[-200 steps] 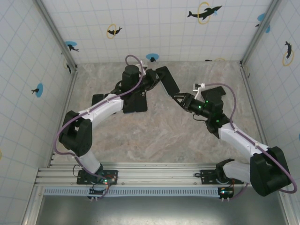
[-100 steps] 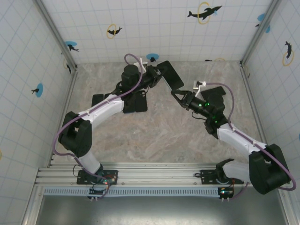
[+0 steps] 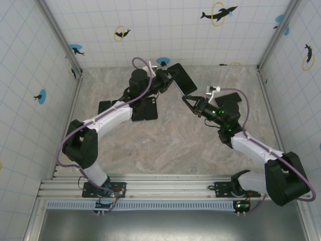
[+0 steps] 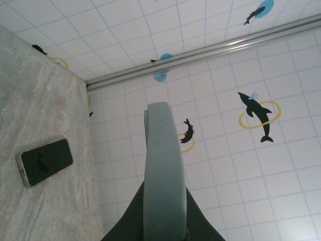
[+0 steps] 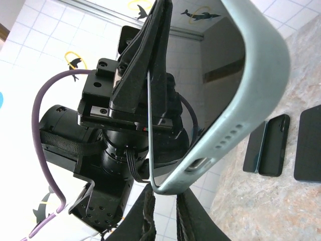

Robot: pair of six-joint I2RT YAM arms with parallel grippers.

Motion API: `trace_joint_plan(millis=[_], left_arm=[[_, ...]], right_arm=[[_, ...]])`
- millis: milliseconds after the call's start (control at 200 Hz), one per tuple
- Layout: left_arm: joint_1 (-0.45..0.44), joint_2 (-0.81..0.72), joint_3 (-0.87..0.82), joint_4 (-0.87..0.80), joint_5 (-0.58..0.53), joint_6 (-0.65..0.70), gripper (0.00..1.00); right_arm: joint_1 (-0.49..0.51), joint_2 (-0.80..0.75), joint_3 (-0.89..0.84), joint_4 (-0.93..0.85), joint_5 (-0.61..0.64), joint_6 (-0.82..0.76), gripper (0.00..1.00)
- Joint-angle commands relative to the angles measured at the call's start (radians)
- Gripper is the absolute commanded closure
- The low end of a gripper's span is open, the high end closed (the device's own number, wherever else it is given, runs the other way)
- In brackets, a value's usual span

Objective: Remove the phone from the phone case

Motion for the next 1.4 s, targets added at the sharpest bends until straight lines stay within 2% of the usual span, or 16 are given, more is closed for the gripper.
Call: trace_joint_plan(millis=[0, 280, 520, 721, 936, 1056, 1211, 1396], left_arm=[[-0.010, -0.062, 0.001, 0.074, 0.037, -0.003, 1.00], [-0.010, -0.067, 0.001, 0.082, 0.043, -0.007, 1.00], [-0.010, -0.071, -0.016, 0.101, 0.046, -0.019, 1.00], [-0.011, -0.063, -0.004, 0.108, 0.046, -0.031, 1.00], [-0.010, -0.060, -0.002, 0.137, 0.038, -0.083, 1.00], [-0.010, -0.055, 0.013, 0.161, 0.043, -0.129, 1.00], [-0.010, -0.054, 0.033, 0.194, 0.058, -0.191, 1.00], [-0.013, -0.061, 0.038, 0.215, 0.085, -0.235, 1.00]], right_arm=[[0.001, 0.012, 0.002, 0.114, 0.034, 0.035, 0.83], [0.001, 0.015, -0.017, 0.153, 0.056, 0.071, 0.83], [0.003, 0.024, -0.028, 0.202, 0.062, 0.106, 0.79], [0.007, 0.029, -0.013, 0.171, 0.032, 0.073, 0.85], [0.005, 0.010, -0.007, 0.047, 0.005, -0.063, 0.91], [0.002, -0.002, -0.004, -0.049, -0.003, -0.178, 0.91], [-0.005, -0.020, 0.033, -0.261, -0.004, -0.413, 0.92], [-0.028, -0.008, 0.054, -0.339, -0.002, -0.518, 0.92]])
